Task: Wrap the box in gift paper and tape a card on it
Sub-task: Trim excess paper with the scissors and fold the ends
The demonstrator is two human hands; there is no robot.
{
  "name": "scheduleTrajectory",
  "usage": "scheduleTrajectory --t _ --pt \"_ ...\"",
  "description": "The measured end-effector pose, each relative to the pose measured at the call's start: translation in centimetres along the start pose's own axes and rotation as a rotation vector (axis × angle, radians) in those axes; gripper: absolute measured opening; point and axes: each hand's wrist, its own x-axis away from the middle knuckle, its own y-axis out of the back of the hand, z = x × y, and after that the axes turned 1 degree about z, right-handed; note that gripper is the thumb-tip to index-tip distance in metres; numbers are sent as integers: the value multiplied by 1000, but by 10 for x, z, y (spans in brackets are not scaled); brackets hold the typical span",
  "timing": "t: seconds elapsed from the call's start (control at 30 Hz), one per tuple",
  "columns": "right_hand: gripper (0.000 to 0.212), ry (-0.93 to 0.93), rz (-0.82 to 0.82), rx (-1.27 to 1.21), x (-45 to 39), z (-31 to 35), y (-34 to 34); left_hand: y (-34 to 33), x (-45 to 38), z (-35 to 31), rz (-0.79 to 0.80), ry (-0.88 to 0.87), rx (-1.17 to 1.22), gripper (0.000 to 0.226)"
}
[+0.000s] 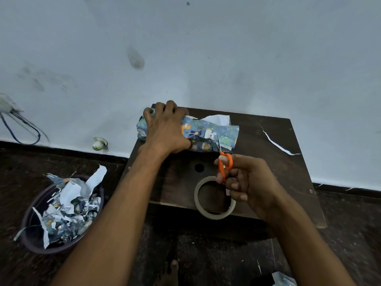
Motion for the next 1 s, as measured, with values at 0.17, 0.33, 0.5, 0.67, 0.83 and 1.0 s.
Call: scheduleTrajectory --t 0.17,0.33,0.5,0.67,0.83,1.0 --pt "20 -33 -3 -29 -5 -3 -3 -1 3 1 32 24 133 85" --pt "17 -2 -28 -32 -9 -4 -3 1 5 2 48 33 185 83" --pt "12 48 -63 29 -16 -5 -2 3 5 0 84 36 185 88" --pt "8 129 -100 102 -19 -6 0 4 5 0 95 45 195 86" --pt "6 162 -150 170 -22 -10 -1 5 7 -1 88 40 193 83" --pt "9 163 -166 180 -28 -10 -5 7 11 -7 111 35 164 82"
